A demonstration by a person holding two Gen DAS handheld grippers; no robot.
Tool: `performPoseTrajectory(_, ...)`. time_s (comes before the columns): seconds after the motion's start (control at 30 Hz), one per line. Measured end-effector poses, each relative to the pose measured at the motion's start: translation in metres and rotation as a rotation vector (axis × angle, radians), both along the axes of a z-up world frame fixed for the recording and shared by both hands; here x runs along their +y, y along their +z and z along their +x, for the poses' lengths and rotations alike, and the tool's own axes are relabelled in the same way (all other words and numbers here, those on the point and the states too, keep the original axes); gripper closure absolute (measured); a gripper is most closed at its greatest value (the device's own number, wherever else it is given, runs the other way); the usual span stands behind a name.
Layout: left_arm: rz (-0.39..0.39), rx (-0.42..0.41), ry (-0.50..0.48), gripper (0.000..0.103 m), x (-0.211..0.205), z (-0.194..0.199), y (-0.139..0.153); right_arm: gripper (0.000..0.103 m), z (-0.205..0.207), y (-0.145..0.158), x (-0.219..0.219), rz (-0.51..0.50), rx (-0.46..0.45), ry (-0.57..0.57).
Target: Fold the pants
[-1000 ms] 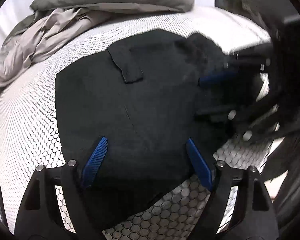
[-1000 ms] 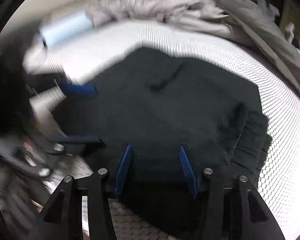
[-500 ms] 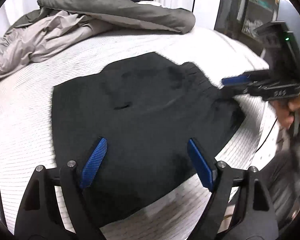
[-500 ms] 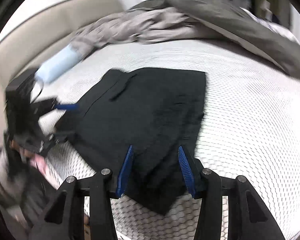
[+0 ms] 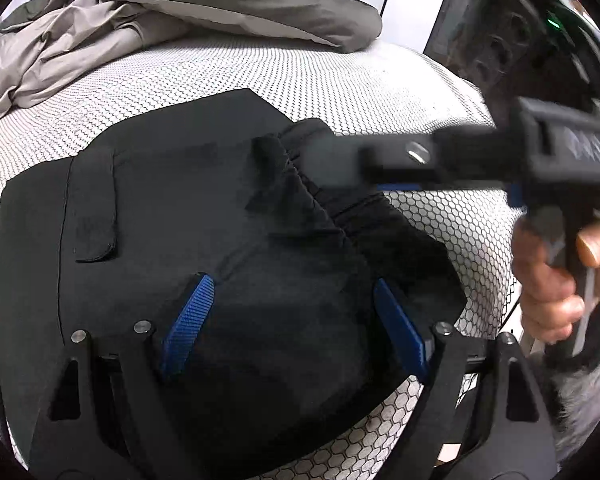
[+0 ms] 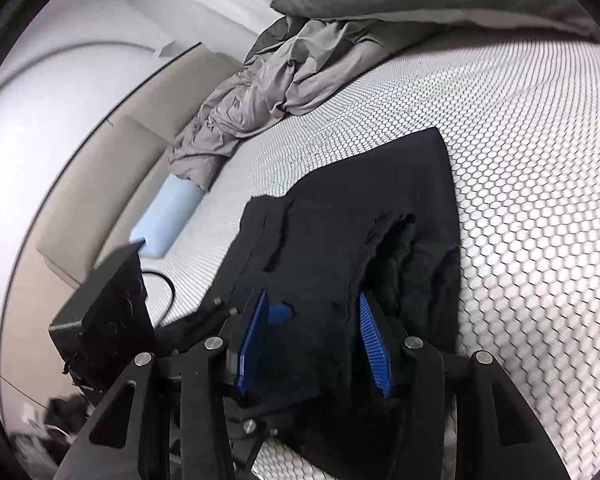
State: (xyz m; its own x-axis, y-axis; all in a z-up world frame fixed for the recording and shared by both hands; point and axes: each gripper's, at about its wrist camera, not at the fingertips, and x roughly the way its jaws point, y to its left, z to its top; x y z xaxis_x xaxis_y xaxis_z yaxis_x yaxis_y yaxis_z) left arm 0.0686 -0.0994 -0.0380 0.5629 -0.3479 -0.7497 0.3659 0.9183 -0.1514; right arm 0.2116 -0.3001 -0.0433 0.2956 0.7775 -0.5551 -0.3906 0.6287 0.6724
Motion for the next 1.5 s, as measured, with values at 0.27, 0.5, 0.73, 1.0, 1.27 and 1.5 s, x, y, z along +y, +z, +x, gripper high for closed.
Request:
performPoseTrajectory(0.27, 0.046, -0.019, -0.034, 0.022, 0.002, -0.006, -0.006, 0.096, 0.010, -0.024, 0.007, -0.129, 0.011, -0.050)
performPoseTrajectory(0.5, 0.029, -0.035, -0.063, 0.022, 0.008, -0.019, 0.009, 0.098, -0.030, 0.011, -0.009, -0.038, -0.096, -0.008)
performPoseTrajectory(0.73, -0.010, -0.020, -0.072, 0.022, 0.023, -0.022, 0.014, 0.091, -0.024, -0.014, -0.029, 0.063, 0.054, 0.006)
performPoseTrajectory(1.0, 0.039, -0.010, -0.030, 0.022, 0.033, -0.017, 0.009, 0.060, -0.044, -0.008, 0.007, -0.033, 0.008, 0.144)
performPoseTrajectory(1.27, 0.051, -0.039, -0.051, 0.022, 0.035, -0.019, 0.011, 0.097, -0.051, -0.008, -0.005, -0.007, 0.003, 0.128)
performPoseTrajectory(1.5, 0.057, -0.038, 0.010, 0.022, 0.043, -0.015, 0.013, 0.089, -0.065, -0.010, -0.016, -0.106, -0.013, 0.158)
